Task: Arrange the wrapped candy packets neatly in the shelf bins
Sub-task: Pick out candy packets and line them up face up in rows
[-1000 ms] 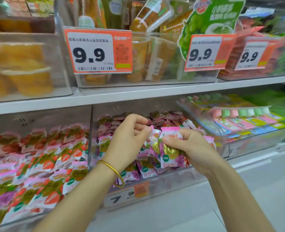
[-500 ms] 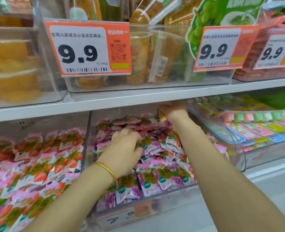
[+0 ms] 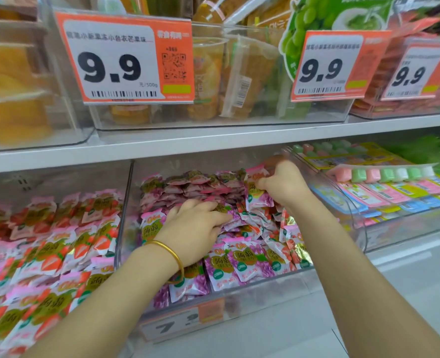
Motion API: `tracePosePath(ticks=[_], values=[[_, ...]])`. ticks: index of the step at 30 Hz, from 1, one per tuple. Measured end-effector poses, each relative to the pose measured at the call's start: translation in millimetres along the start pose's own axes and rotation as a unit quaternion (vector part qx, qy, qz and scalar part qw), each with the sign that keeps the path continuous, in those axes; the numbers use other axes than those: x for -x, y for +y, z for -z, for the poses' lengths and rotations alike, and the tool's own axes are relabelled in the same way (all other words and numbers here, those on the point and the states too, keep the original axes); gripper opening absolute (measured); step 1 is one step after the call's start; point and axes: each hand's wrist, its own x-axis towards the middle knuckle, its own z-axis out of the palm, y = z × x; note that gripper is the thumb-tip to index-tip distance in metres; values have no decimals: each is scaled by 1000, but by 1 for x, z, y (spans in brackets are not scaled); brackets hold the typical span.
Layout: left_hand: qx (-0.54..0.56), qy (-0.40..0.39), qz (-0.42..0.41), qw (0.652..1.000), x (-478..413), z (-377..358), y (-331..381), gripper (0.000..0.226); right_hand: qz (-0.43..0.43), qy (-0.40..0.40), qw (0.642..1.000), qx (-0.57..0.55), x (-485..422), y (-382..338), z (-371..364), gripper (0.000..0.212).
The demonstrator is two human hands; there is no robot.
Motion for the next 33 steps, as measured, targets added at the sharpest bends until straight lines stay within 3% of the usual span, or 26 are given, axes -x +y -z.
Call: tracePosePath(ticks=[7, 13, 16, 22, 29, 33], values=[[-17, -32, -8, 999, -3, 6, -8, 36, 33, -15, 999, -36, 17, -6, -7, 32], [92, 119, 44, 988, 7, 16, -18, 26, 20, -115, 985, -130, 33, -15, -30, 19], [107, 137, 41, 984, 18, 15, -19, 23, 14, -129, 981, -148, 43, -18, -26, 18], [127, 130, 13, 983, 36, 10, -15, 24, 14, -159, 979, -124, 72, -11, -3, 19], [127, 161, 14, 979, 45, 9, -11, 25, 29, -157, 977, -144, 99, -12, -24, 22], [114, 164, 21, 980, 48, 10, -11, 27, 83, -123, 989, -6, 102, -14, -37, 22]])
